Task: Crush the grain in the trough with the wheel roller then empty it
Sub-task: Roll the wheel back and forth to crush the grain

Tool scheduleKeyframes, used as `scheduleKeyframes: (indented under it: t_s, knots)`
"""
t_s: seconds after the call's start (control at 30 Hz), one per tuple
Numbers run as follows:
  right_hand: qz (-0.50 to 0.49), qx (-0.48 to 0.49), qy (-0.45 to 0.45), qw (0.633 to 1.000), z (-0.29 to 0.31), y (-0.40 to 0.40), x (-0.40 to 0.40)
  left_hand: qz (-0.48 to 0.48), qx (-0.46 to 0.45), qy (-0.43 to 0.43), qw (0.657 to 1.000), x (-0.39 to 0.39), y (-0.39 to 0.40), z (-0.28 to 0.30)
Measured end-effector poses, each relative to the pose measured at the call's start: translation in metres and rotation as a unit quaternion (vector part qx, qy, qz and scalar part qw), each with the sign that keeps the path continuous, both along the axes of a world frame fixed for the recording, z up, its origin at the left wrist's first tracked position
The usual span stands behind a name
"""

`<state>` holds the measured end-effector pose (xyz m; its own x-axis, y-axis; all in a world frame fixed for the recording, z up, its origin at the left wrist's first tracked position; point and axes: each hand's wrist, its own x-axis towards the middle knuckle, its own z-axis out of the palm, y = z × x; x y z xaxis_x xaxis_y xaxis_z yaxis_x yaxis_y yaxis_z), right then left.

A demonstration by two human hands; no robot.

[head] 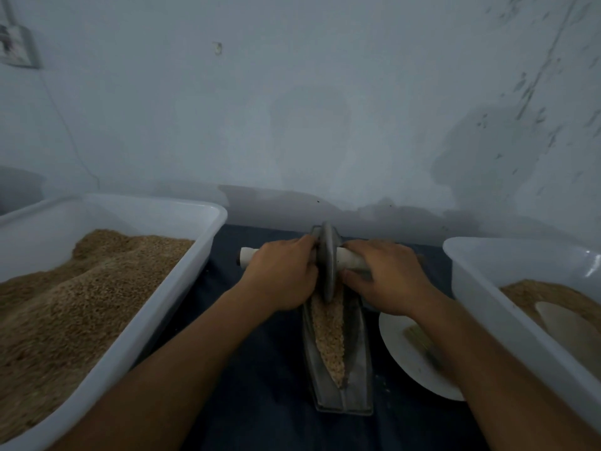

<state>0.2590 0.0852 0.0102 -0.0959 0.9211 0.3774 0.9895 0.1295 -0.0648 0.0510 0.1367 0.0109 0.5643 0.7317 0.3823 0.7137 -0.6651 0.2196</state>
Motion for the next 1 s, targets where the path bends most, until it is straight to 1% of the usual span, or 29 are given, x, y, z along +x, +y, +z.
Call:
scheduleKeyframes:
  t_s: [0.1,0.23,0.3,0.37,0.47,0.57,0.67,0.7,0.77,0.9,1.0]
  knots:
    - [-0.01,-0.002,-0.012,1.0,-0.003,0.001,0.0,0.001,0.007,-0.031,1.0,-0.003,0.005,-0.002]
    - [-0.003,-0.012,-0.006,1.0,-0.002,0.001,0.001,0.023,0.038,0.0,0.999,-0.002,0.009,-0.006]
    - [-0.002,-0.018,0.01,1.0,-0.002,0.001,0.002,0.038,0.06,0.018,0.997,-0.002,0.009,-0.008]
    - [0.001,-0.026,0.03,0.999,-0.002,0.002,0.003,0.073,0.088,0.037,0.993,-0.005,0.008,-0.01]
    - [0.006,-0.034,0.063,0.997,-0.003,0.004,0.008,0.105,0.123,0.044,0.986,-0.006,0.007,-0.012]
    - [0.002,-0.012,0.079,0.997,-0.008,0.006,0.01,0.118,0.126,0.048,0.984,-0.004,0.006,-0.012]
    - [-0.022,0.016,0.137,0.99,-0.014,0.007,0.014,0.132,0.116,0.055,0.983,-0.006,0.007,-0.01]
    - [-0.029,0.02,0.142,0.989,-0.015,0.008,0.015,0.131,0.116,0.056,0.983,-0.007,0.007,-0.009]
    - [-0.031,0.025,0.129,0.991,-0.016,0.008,0.014,0.128,0.119,0.059,0.983,-0.006,0.006,-0.009]
    - [-0.023,0.053,0.075,0.995,-0.014,0.009,0.007,0.137,0.101,0.07,0.983,-0.008,0.005,-0.01]
    - [-0.03,0.042,0.059,0.997,-0.011,0.007,0.003,0.146,0.102,0.082,0.981,-0.009,0.004,-0.011]
